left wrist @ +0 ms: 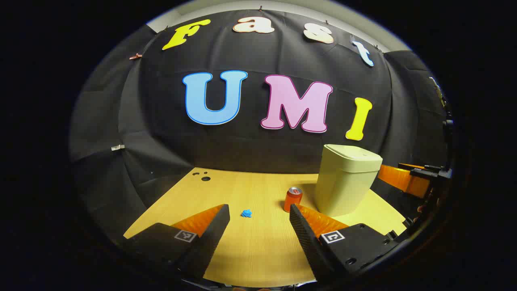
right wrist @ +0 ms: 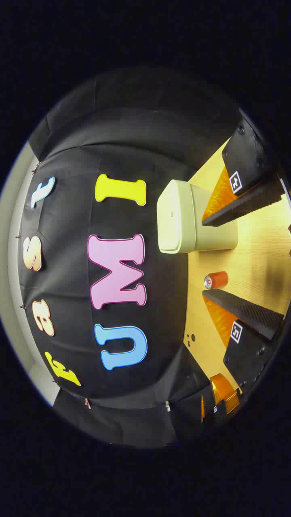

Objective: Press the lid of the desktop garbage bin to open it, pick up the crumpled paper on the desktop and throw it into the bin, then pick up the pop can on the desktop and drop it into the bin, and finally close the garbage bin lid.

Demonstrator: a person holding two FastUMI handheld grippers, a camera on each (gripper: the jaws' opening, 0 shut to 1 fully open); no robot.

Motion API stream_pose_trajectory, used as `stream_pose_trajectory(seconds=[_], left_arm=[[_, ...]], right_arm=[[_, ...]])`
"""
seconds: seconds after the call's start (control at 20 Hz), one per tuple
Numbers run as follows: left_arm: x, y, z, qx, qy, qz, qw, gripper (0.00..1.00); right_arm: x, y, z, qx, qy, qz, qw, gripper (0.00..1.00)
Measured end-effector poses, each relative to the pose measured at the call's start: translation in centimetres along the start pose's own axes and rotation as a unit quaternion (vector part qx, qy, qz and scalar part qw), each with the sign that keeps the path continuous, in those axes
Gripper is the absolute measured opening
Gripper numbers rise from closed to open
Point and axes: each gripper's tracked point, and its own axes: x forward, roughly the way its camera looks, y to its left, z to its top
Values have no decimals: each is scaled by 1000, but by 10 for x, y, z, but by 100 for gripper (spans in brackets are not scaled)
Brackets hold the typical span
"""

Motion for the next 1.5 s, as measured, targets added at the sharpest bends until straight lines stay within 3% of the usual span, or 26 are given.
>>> stream_pose_trajectory(seconds=[0.85,1.5], left_arm=[[39,-34,-4,16,9,-21,1000,96],[47,-33,-8,4,14,-5,1000,96]], right_arm=[[22,-25,-3,-2,9,-6,1000,98],[21,-24,-3,-7,17,-1,1000,97]])
